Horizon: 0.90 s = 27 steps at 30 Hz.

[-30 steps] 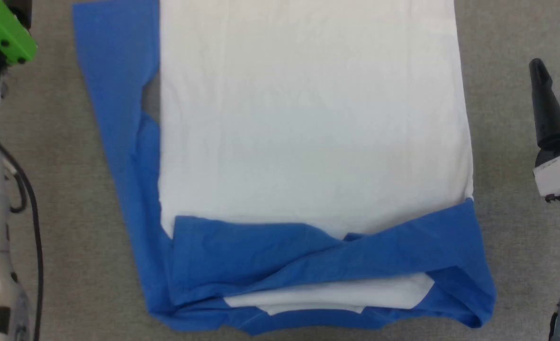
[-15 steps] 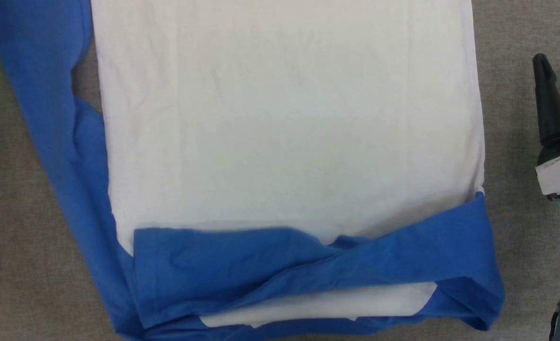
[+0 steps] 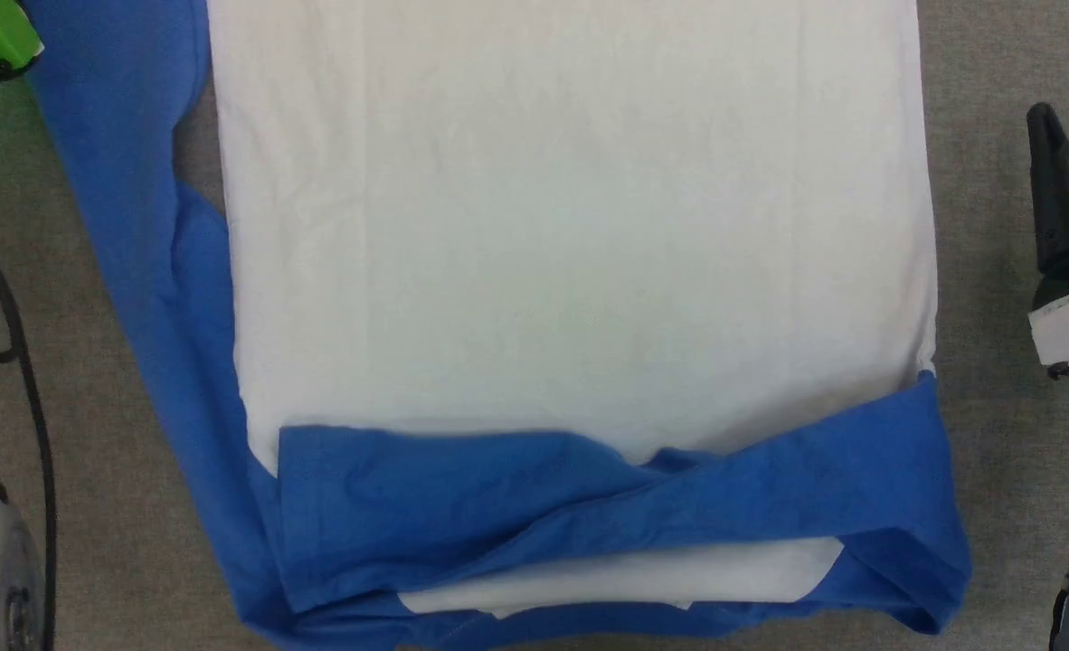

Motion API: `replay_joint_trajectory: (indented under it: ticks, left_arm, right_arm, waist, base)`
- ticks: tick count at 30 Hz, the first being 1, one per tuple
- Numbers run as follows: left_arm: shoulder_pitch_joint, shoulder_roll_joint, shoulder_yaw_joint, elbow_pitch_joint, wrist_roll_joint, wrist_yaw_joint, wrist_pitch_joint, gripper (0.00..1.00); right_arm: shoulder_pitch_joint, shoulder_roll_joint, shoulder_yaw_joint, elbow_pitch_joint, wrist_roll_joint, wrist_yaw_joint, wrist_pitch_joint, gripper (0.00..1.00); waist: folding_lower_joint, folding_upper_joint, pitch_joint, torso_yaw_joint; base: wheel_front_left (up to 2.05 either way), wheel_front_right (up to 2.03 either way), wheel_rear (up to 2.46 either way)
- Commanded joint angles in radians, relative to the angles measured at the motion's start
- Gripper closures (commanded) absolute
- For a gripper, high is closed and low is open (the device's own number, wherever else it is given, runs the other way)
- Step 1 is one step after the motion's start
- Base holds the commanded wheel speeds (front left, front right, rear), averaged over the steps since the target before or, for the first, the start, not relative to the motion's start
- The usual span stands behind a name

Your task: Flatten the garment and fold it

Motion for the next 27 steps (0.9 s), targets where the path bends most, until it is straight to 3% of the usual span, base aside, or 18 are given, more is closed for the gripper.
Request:
replay_joint_trajectory:
  ticks: [1, 7, 13, 20, 24, 27]
  left_arm:
    - [0.032, -0.027, 0.012, 0.006, -0.024, 0.002, -0.025, 1.0]
    - [0.082, -0.023, 0.089, -0.073, -0.097, -0.011, -0.131, 1.0]
    - [0.138, -0.103, 0.102, -0.227, -0.219, -0.026, -0.144, 1.0]
    - [0.188, -0.254, -0.013, -0.405, -0.275, -0.027, -0.107, 1.0]
    - [0.224, -0.343, -0.14, -0.447, -0.27, -0.024, -0.081, 1.0]
    - [0.254, -0.373, -0.26, -0.452, -0.286, -0.024, -0.076, 1.0]
  right_arm:
    - [-0.012, 0.001, 0.0, 0.009, -0.003, -0.001, -0.01, 0.0]
    - [0.013, 0.001, -0.017, 0.052, -0.004, -0.001, -0.02, 0.0]
    - [0.059, 0.001, -0.055, 0.106, -0.003, -0.001, -0.025, 0.0]
    - [0.094, 0.001, -0.068, 0.169, 0.023, -0.001, -0.035, 0.0]
    - [0.106, 0.001, -0.068, 0.181, 0.041, -0.001, -0.042, 0.0]
    - [0.11, 0.001, -0.066, 0.188, 0.052, -0.001, -0.05, 0.0]
  waist:
    - [-0.0002, 0.0, -0.034, 0.017]
    - [-0.0002, 0.0, -0.13, 0.057]
    - [-0.0002, 0.0, -0.243, 0.12]
    - [-0.0002, 0.0, -0.343, 0.138]
    - [-0.0002, 0.0, -0.371, 0.118]
    - [-0.0002, 0.0, -0.379, 0.086]
  base:
    - [0.0, 0.0, 0.0]
    - [0.0, 0.0, 0.0]
    - [0.0, 0.0, 0.0]
    - [0.0, 0.0, 0.0]
    - [0.0, 0.0, 0.0]
    - [0.0, 0.0, 0.0]
